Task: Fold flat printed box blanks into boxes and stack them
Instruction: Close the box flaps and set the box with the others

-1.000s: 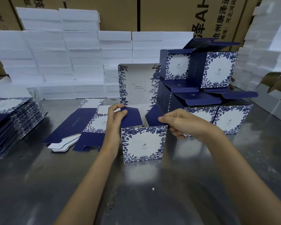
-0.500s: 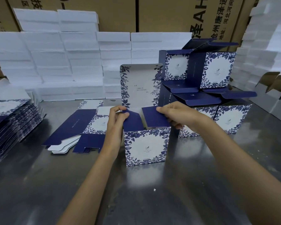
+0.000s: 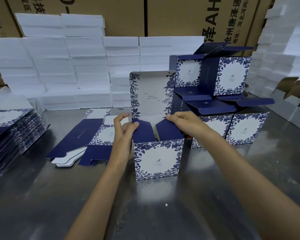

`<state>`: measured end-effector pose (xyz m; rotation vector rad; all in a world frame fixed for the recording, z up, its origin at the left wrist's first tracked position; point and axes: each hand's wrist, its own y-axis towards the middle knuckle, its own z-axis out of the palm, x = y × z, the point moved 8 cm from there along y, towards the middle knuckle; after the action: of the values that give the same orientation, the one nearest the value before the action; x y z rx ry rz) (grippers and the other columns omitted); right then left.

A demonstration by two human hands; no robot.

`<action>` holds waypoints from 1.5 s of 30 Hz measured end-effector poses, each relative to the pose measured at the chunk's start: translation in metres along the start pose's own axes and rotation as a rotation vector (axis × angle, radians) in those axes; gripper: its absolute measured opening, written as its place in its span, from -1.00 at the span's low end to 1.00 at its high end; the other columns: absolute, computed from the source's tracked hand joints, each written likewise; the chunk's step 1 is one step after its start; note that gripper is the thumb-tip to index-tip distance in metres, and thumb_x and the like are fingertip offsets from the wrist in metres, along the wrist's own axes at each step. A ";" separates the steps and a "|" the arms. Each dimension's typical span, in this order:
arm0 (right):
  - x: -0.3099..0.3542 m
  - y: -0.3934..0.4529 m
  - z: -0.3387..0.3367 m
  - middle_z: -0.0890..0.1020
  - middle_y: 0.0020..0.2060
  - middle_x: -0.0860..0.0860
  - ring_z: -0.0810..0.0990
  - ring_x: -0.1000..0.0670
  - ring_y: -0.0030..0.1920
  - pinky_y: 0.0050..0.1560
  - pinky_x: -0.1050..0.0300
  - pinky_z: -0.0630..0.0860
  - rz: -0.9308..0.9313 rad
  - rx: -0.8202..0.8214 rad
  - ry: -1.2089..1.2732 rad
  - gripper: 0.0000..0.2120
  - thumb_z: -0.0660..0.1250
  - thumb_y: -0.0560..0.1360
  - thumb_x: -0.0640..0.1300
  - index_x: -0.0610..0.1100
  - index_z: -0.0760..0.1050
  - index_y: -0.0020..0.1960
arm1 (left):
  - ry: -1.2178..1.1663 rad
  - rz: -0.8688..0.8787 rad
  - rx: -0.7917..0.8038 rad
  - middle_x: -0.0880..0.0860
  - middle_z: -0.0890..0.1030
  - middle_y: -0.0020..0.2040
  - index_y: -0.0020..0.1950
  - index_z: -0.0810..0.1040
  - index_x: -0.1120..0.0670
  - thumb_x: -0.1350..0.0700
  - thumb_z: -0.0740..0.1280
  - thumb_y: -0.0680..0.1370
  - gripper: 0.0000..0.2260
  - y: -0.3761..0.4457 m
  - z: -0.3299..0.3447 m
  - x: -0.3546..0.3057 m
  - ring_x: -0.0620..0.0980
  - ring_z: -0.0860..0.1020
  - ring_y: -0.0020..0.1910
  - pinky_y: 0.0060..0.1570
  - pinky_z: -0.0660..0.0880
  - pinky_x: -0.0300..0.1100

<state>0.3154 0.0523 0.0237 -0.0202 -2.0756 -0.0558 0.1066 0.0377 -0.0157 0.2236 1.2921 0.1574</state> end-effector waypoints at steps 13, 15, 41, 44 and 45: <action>-0.002 -0.022 -0.010 0.66 -0.03 0.08 0.58 0.23 -0.10 -0.16 0.37 0.49 -0.244 -0.142 0.215 -0.73 0.16 0.66 -0.27 -0.10 0.64 0.08 | 0.160 0.037 -0.108 -0.10 0.67 0.12 0.10 0.67 -0.08 -0.12 0.30 0.59 -0.78 -0.001 -0.011 -0.014 0.02 0.59 0.22 0.28 0.48 0.02; 0.008 -0.015 -0.009 0.65 -0.09 0.11 0.58 0.25 -0.13 -0.13 0.37 0.47 -0.209 -0.092 0.184 -0.87 0.27 0.63 -0.23 -0.13 0.60 0.04 | 0.261 0.025 -0.110 -0.16 0.69 -0.05 0.02 0.67 -0.03 0.03 0.33 0.57 -0.88 0.005 -0.011 -0.025 -0.11 0.63 0.04 0.07 0.51 -0.23; 0.040 0.000 0.026 0.50 -0.21 -0.20 0.49 -0.12 -0.17 -0.09 0.02 0.50 -0.037 -0.025 -0.188 -0.76 0.21 0.64 -0.13 -0.23 0.45 -0.15 | 0.948 -0.119 -0.068 0.06 0.59 0.25 -0.15 0.42 0.05 0.09 0.18 0.67 -0.80 0.038 0.030 -0.041 0.05 0.46 -0.01 -0.03 0.32 -0.16; 0.036 0.000 0.021 0.40 -0.33 -0.12 0.38 -0.09 -0.28 -0.25 0.09 0.31 -0.028 -0.070 -0.165 -0.72 0.15 0.62 -0.20 -0.19 0.33 -0.26 | 1.002 -0.136 -0.149 0.05 0.56 0.29 0.07 0.49 0.08 0.08 0.15 0.66 -0.85 0.035 0.021 -0.043 0.11 0.47 0.09 0.01 0.30 -0.14; 0.035 0.000 0.020 0.33 -0.38 -0.05 0.31 -0.04 -0.34 -0.28 0.09 0.25 -0.025 -0.076 -0.181 -0.67 0.14 0.62 -0.20 -0.14 0.24 -0.32 | 1.030 -0.145 -0.158 0.09 0.56 0.29 0.13 0.49 0.11 0.08 0.14 0.66 -0.81 0.034 0.020 -0.043 0.16 0.48 0.14 0.02 0.30 -0.12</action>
<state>0.2808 0.0534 0.0446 -0.0471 -2.2539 -0.1534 0.1150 0.0589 0.0379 -0.1199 2.2983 0.2650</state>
